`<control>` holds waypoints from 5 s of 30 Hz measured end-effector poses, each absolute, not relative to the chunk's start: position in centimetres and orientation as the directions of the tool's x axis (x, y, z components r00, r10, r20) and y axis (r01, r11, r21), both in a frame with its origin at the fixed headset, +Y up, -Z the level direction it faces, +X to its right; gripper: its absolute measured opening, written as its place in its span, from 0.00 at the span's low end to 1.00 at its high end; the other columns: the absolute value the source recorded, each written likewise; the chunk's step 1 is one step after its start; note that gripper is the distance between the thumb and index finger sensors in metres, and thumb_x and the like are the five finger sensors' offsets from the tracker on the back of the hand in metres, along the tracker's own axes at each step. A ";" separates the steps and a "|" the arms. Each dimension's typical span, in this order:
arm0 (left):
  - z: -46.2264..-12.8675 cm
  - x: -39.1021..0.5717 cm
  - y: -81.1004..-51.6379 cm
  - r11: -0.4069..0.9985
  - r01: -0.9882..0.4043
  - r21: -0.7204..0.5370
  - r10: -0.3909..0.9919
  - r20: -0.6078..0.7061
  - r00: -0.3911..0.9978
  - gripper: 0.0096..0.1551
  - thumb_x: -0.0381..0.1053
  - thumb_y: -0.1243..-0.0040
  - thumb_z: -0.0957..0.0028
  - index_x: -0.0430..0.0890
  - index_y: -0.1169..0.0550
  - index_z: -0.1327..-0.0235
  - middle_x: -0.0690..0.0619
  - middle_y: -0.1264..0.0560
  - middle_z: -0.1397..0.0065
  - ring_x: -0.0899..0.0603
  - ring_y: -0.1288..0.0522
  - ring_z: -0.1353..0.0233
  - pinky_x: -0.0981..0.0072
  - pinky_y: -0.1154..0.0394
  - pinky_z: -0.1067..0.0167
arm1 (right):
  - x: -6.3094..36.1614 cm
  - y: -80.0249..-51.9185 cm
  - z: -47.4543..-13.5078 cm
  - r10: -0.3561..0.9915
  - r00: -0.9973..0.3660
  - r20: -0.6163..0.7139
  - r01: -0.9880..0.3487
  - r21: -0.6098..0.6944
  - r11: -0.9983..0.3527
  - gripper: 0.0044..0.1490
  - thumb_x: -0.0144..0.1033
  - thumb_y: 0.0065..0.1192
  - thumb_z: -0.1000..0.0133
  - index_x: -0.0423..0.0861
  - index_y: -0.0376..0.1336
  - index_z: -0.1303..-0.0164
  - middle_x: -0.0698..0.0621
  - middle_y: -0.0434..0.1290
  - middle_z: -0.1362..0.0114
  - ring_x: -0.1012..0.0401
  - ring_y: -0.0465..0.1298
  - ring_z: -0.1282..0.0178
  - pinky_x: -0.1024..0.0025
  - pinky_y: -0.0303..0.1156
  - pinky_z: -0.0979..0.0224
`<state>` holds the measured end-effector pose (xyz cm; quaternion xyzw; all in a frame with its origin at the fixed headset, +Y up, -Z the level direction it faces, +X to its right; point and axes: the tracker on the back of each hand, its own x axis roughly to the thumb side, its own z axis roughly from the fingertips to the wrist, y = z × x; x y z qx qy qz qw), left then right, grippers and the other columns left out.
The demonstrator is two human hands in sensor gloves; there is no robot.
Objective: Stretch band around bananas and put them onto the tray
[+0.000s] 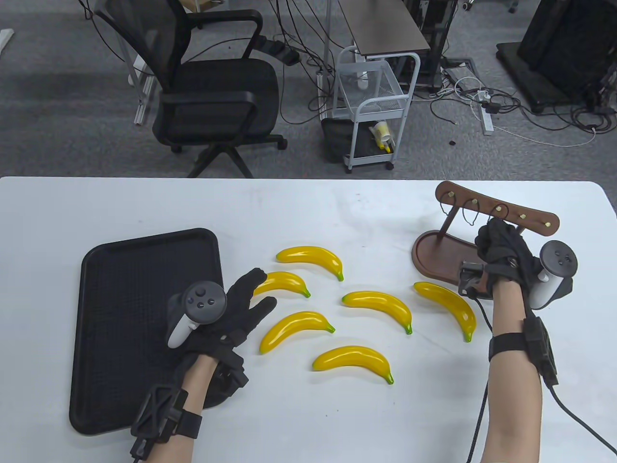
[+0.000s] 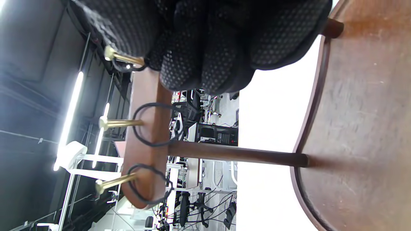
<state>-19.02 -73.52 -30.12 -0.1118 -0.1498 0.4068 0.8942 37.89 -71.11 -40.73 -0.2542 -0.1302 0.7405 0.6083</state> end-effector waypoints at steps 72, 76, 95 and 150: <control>-28.8 -16.2 -73.6 0.723 -0.599 -0.343 0.687 0.271 0.674 0.49 0.71 0.49 0.40 0.51 0.49 0.13 0.50 0.48 0.07 0.37 0.44 0.09 0.44 0.48 0.14 | 8.5 -71.6 -31.3 0.796 -0.472 0.380 -0.613 0.507 -0.606 0.25 0.38 0.57 0.36 0.40 0.67 0.33 0.43 0.77 0.37 0.48 0.79 0.41 0.46 0.74 0.40; -28.8 -16.0 -73.7 0.727 -0.592 -0.348 0.683 0.272 0.678 0.49 0.71 0.49 0.40 0.51 0.48 0.13 0.50 0.48 0.07 0.37 0.43 0.09 0.44 0.47 0.14 | 8.1 -71.9 -31.2 0.795 -0.471 0.382 -0.598 0.524 -0.607 0.25 0.38 0.57 0.36 0.40 0.67 0.34 0.43 0.77 0.37 0.48 0.79 0.41 0.46 0.74 0.40; -28.4 -15.0 -73.7 0.738 -0.564 -0.372 0.671 0.314 0.671 0.55 0.76 0.50 0.49 0.52 0.48 0.13 0.51 0.47 0.07 0.38 0.43 0.09 0.44 0.47 0.14 | 7.2 -73.3 -31.1 0.816 -0.450 0.362 -0.529 0.628 -0.570 0.25 0.40 0.57 0.36 0.39 0.68 0.36 0.44 0.78 0.41 0.49 0.81 0.44 0.46 0.74 0.42; -28.8 -15.5 -73.4 0.369 -0.756 -0.542 0.930 0.216 0.299 0.35 0.69 0.54 0.45 0.57 0.28 0.27 0.58 0.28 0.18 0.42 0.27 0.20 0.44 0.35 0.20 | 8.3 -72.7 -31.4 0.691 -0.636 0.344 -0.636 0.273 -0.722 0.25 0.40 0.53 0.35 0.39 0.66 0.36 0.44 0.77 0.40 0.49 0.80 0.43 0.46 0.74 0.41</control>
